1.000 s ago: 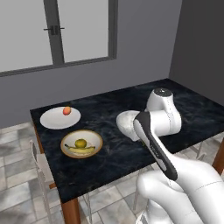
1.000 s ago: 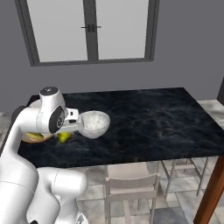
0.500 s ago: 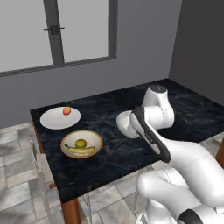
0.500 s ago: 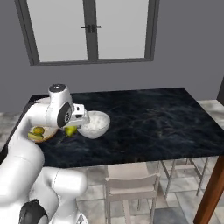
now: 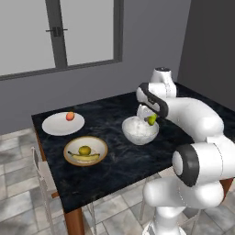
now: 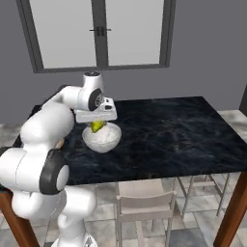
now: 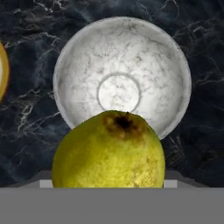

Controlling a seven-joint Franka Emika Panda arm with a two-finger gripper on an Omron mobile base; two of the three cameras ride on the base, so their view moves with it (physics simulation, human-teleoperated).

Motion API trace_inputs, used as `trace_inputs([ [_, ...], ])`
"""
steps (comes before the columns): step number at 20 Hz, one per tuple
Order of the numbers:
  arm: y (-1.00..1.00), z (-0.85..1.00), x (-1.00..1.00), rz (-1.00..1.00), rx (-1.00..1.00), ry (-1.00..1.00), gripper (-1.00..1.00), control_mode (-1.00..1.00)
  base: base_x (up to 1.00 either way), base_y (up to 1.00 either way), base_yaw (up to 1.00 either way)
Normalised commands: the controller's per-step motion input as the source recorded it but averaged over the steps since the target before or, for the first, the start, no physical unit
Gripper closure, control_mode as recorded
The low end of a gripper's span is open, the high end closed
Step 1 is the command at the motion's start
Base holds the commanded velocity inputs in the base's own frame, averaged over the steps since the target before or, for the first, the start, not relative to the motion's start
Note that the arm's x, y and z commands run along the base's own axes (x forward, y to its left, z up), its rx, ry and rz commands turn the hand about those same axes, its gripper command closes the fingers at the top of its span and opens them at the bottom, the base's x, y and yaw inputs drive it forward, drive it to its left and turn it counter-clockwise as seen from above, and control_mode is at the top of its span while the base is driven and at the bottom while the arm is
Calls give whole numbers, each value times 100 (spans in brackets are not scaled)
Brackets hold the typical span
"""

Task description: Take the fruits from the plate on the dining counter and place two fruits in each bowl.

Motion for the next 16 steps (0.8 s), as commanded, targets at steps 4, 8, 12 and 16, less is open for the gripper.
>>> trace_inputs([
  [4, 0, -28, 83, 0, 0, -1, 100, -100, 0, 0, 0],
  [8, 0, -66, 54, 0, -9, -1, 100, -100, 0, 0, 0],
  [12, 0, -63, 24, 0, -12, 0, 100, -100, 0, 0, 0],
  [16, 0, -56, 1, 0, -15, 0, 100, -100, 0, 0, 0],
])
